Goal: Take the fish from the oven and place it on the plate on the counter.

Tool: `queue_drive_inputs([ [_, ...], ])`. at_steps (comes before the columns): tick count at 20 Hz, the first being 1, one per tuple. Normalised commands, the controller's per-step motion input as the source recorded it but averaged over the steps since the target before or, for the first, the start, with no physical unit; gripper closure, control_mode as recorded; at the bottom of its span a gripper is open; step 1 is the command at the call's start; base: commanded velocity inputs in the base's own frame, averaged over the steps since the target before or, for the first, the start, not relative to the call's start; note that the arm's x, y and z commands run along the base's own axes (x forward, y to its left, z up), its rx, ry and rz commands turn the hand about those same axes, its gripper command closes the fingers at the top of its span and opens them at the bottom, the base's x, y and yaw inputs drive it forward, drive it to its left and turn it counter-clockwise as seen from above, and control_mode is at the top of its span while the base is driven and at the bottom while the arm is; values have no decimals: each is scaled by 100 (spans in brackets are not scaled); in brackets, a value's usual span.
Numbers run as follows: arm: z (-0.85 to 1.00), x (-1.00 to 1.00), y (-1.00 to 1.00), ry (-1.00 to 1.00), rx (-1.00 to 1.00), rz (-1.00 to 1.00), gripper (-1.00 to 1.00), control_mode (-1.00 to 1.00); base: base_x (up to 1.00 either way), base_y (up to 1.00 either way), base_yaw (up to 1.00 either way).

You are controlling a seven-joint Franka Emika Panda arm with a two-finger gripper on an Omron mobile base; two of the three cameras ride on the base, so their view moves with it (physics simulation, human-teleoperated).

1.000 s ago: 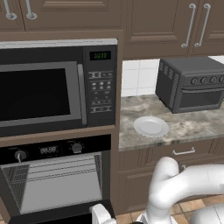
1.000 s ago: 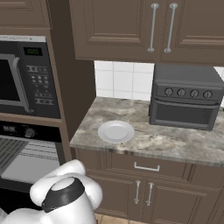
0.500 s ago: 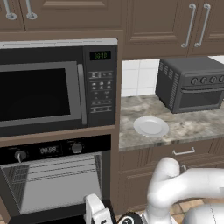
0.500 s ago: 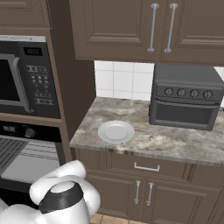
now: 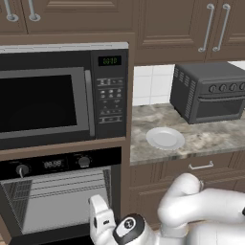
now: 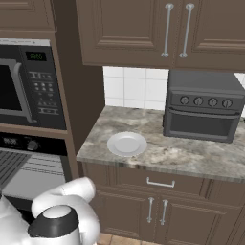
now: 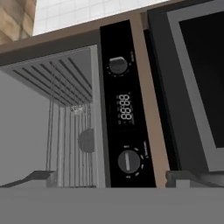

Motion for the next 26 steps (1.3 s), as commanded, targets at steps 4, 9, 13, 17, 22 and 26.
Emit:
queue_drive_inputs([
  [4, 0, 1, 50, -7, 0, -12, -100, -100, 0, 0, 0],
  [9, -4, 12, 49, -1, -1, -12, -100, -100, 0, 0, 0],
  [13, -26, 21, 30, 0, 0, -11, -100, -100, 0, 0, 0],
  [17, -41, 20, 9, 0, 0, -10, -100, -100, 0, 0, 0],
  [22, -41, 22, 0, 0, 0, -6, -100, -100, 0, 0, 0],
  [26, -29, 50, 0, -3, 0, 0, -100, -100, 0, 0, 0],
])
